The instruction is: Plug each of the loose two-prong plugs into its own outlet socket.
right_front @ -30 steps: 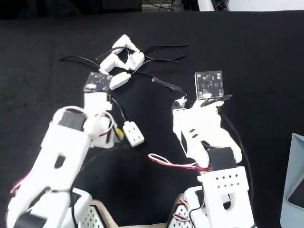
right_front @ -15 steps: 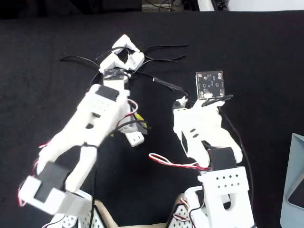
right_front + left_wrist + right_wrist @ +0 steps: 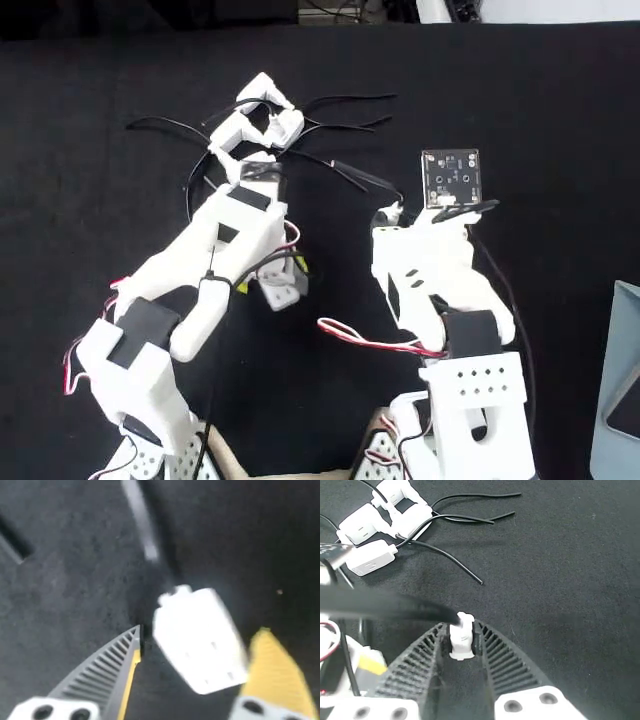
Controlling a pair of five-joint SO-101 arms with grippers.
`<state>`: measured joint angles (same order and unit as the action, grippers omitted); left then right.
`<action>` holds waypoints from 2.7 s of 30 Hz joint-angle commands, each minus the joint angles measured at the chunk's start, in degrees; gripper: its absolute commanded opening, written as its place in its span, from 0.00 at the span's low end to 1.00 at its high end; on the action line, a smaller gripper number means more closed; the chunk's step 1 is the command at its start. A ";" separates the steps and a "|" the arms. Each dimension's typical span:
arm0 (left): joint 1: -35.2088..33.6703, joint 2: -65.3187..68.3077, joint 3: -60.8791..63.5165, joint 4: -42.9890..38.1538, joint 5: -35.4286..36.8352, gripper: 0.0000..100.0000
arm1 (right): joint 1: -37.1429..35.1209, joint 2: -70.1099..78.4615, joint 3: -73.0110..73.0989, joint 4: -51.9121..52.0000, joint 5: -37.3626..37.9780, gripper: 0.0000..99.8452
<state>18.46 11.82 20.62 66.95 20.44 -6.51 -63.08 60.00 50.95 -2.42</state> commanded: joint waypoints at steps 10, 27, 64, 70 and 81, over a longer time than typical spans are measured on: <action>0.57 -0.53 -2.77 -0.26 -35.78 0.10 | 0.70 -1.19 -3.82 -0.97 0.26 0.01; -1.54 -1.67 -13.58 0.09 -63.82 0.29 | 0.70 -1.19 -3.74 -0.97 0.35 0.01; -41.10 -62.24 44.97 -11.78 -38.59 0.29 | -36.75 19.65 6.64 -15.21 -0.18 0.01; -41.10 -62.33 47.52 -12.31 -38.59 0.29 | -36.75 22.73 6.64 -16.35 -0.18 0.01; -41.10 -62.33 50.95 -16.35 -38.68 0.29 | -36.75 23.25 6.81 -20.48 -0.18 0.01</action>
<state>-22.15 -49.36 71.78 51.56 -18.77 -42.64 -39.96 67.38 31.69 -2.42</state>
